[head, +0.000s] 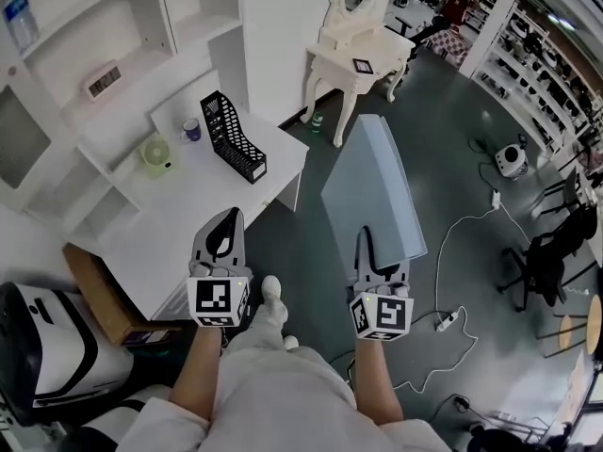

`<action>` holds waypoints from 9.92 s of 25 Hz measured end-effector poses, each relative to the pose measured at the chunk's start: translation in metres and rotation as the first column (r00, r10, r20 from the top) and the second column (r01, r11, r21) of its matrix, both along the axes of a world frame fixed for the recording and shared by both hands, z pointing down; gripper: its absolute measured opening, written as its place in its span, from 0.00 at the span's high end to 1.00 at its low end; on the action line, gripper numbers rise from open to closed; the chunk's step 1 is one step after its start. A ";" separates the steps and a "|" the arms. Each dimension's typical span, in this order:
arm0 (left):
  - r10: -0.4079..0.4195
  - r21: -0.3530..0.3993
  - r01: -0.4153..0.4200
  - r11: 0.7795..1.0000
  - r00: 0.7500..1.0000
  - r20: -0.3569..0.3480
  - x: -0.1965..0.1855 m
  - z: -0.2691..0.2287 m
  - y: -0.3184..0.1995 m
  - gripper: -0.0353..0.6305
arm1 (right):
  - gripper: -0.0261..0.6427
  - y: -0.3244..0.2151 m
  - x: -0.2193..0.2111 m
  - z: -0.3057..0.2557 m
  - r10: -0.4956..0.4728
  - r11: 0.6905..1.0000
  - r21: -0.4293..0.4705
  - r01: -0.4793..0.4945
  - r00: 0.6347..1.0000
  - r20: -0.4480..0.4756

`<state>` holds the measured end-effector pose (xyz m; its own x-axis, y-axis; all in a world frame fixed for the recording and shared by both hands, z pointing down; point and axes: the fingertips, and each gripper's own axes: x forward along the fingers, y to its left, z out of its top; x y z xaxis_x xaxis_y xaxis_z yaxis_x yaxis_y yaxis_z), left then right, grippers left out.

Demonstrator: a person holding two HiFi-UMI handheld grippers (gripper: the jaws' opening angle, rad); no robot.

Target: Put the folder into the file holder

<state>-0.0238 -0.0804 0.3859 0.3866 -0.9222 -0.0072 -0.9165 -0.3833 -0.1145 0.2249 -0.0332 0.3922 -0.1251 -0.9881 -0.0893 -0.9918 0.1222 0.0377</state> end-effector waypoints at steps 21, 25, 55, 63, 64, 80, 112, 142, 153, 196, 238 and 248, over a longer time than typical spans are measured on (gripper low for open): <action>-0.070 0.012 0.070 0.997 0.996 -0.055 -0.062 0.010 -0.257 0.95 | 0.78 -0.286 -0.083 -0.012 -0.121 0.992 0.027 0.122 0.992 -0.021; -0.100 -0.002 0.100 0.995 0.992 -0.073 -0.077 0.015 -0.290 0.95 | 0.78 -0.325 -0.107 -0.013 -0.173 0.984 0.030 0.173 0.985 -0.023; -0.501 -0.045 0.499 0.865 0.865 -0.042 -0.176 0.027 -0.290 0.95 | 0.78 -0.436 -0.259 0.043 -0.570 0.820 0.064 0.569 0.822 -0.007; -0.496 -0.044 0.495 0.868 0.867 -0.048 -0.187 0.029 -0.294 0.95 | 0.78 -0.447 -0.275 0.088 -0.579 0.813 0.066 0.578 0.815 -0.002; -0.493 -0.044 0.492 0.870 0.869 -0.047 -0.188 0.030 -0.295 0.95 | 0.78 -0.447 -0.277 0.094 -0.579 0.814 0.064 0.578 0.815 0.001; -0.456 -0.054 0.455 0.889 0.890 -0.017 -0.202 0.046 -0.300 0.95 | 0.78 -0.468 -0.301 0.205 -0.577 0.817 -0.021 0.577 0.817 0.001; -0.424 -0.096 0.418 0.903 0.904 -0.052 -0.180 0.059 -0.284 0.95 | 0.30 -0.459 -0.277 0.255 -0.578 0.791 -0.197 0.580 0.813 0.069; -0.231 0.166 0.240 0.956 0.970 -0.074 -0.101 -0.020 -0.163 0.95 | 0.96 -0.265 -0.154 0.000 -0.407 0.909 0.047 0.414 0.907 -0.109; -0.123 0.221 0.139 0.965 0.989 -0.085 -0.040 -0.081 -0.056 0.95 | 0.96 -0.141 -0.089 -0.058 -0.323 0.934 0.136 0.331 0.943 -0.073; -0.059 0.107 0.070 0.992 0.994 -0.096 -0.106 -0.056 0.053 0.95 | 0.97 -0.002 -0.139 -0.068 -0.235 0.963 0.111 0.245 0.967 -0.100; -0.045 0.063 0.052 0.997 0.994 -0.101 -0.085 -0.041 0.082 0.95 | 0.97 0.033 -0.130 -0.066 -0.232 0.962 0.124 0.244 0.967 -0.105; -0.027 0.057 0.033 0.998 0.995 -0.100 -0.080 -0.041 0.085 0.95 | 0.97 0.039 -0.130 -0.065 -0.235 0.962 0.120 0.245 0.967 -0.095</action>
<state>-0.1039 0.0043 0.3451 0.3531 -0.9304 -0.0988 -0.9356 -0.3504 -0.0438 0.0951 0.0055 0.3268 -0.3688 -0.9089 -0.1945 -0.9272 0.3449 0.1461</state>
